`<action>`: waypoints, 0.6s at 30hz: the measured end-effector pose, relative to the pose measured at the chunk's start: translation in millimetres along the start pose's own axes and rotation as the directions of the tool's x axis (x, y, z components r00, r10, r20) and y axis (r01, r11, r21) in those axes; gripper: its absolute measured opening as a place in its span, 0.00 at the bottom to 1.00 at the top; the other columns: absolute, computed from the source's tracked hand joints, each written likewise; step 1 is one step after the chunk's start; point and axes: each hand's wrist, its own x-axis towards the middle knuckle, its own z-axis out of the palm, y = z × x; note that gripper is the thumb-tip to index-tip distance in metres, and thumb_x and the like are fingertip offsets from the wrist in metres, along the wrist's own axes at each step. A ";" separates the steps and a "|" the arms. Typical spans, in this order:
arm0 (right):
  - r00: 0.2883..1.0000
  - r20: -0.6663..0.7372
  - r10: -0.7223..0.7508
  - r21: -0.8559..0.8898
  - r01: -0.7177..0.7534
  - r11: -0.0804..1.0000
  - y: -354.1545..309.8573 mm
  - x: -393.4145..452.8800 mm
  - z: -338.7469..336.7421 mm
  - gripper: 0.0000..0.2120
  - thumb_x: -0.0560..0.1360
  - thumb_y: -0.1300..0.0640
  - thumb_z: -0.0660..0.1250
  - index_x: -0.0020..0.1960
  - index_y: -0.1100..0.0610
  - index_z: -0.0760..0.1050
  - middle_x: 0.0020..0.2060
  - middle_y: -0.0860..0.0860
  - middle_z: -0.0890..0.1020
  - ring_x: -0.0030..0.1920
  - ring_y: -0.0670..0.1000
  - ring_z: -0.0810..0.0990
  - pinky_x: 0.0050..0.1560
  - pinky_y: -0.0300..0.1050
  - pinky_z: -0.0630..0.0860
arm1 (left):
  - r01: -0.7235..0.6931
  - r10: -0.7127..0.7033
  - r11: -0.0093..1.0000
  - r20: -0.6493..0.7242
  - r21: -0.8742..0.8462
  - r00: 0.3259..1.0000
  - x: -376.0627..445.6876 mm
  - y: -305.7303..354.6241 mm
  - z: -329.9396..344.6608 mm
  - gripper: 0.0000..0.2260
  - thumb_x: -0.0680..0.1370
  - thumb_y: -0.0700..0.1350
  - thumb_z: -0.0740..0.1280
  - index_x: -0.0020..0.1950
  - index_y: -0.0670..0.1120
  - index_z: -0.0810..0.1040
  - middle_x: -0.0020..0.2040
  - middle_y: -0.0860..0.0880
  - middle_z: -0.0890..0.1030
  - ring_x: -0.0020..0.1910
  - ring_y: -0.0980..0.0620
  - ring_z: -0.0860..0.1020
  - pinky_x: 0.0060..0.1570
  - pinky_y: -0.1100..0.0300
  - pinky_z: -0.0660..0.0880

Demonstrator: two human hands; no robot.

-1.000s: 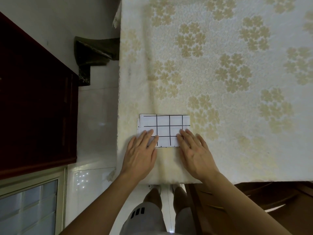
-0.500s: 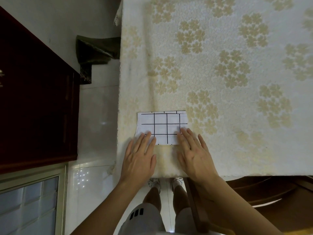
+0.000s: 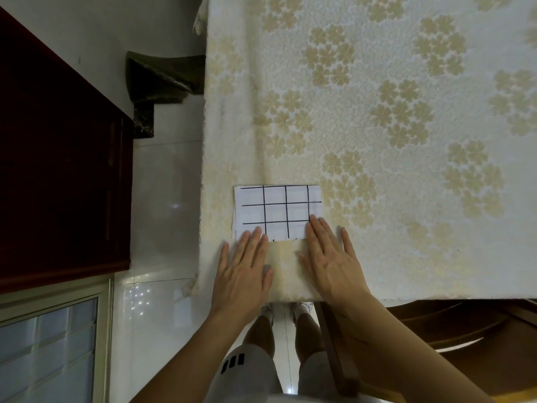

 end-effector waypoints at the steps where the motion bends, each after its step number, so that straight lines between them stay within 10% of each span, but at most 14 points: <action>1: 1.000 0.004 0.003 -0.004 -0.003 1.000 0.2 1.4 0.0 0.31 0.84 0.42 0.41 0.80 0.61 0.52 0.80 0.56 0.52 0.80 0.55 0.51 0.78 0.62 0.51 | -0.001 0.001 1.000 0.003 -0.004 1.000 0.6 -0.5 0.5 0.28 0.82 0.58 0.48 0.80 0.47 0.55 0.81 0.48 0.55 0.80 0.48 0.53 0.76 0.40 0.57; 18: 0.997 0.074 0.003 -0.068 0.002 0.998 -7.1 -24.6 9.1 0.34 0.84 0.40 0.42 0.81 0.61 0.47 0.80 0.57 0.47 0.80 0.57 0.46 0.78 0.62 0.52 | 0.036 -0.036 0.999 0.031 -0.015 0.999 -6.3 -4.8 2.4 0.30 0.82 0.60 0.46 0.81 0.46 0.54 0.81 0.46 0.53 0.80 0.47 0.52 0.75 0.40 0.57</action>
